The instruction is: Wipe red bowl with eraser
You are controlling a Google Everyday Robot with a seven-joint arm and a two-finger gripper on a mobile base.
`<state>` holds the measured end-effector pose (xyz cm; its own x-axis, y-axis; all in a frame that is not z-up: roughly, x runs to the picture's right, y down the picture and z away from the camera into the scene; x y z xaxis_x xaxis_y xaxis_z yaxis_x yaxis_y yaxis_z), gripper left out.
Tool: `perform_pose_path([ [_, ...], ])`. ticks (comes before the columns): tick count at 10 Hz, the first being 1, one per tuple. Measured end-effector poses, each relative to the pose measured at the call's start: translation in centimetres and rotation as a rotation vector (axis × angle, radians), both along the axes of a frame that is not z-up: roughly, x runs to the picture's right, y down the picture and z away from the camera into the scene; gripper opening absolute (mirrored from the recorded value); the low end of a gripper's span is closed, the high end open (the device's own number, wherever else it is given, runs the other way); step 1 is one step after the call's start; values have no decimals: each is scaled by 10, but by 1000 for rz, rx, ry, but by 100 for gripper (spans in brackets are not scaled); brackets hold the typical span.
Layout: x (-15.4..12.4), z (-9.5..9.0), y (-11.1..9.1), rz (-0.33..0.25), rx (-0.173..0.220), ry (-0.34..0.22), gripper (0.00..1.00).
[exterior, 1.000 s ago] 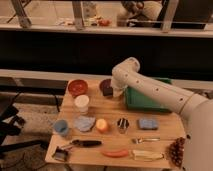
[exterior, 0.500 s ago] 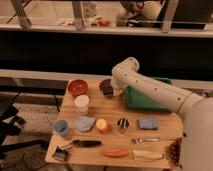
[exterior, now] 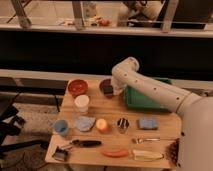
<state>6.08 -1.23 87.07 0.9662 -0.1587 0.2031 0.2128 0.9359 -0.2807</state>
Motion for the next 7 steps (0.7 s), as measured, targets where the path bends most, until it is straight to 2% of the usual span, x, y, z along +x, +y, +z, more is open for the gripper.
perform_pose_path([
  [1,-5,-6,-6,0,12,-10,1],
  [4,-48,-35,-37,-36,64,-86,1],
  [7,-82,-42,-50,-74,75,-192,1],
])
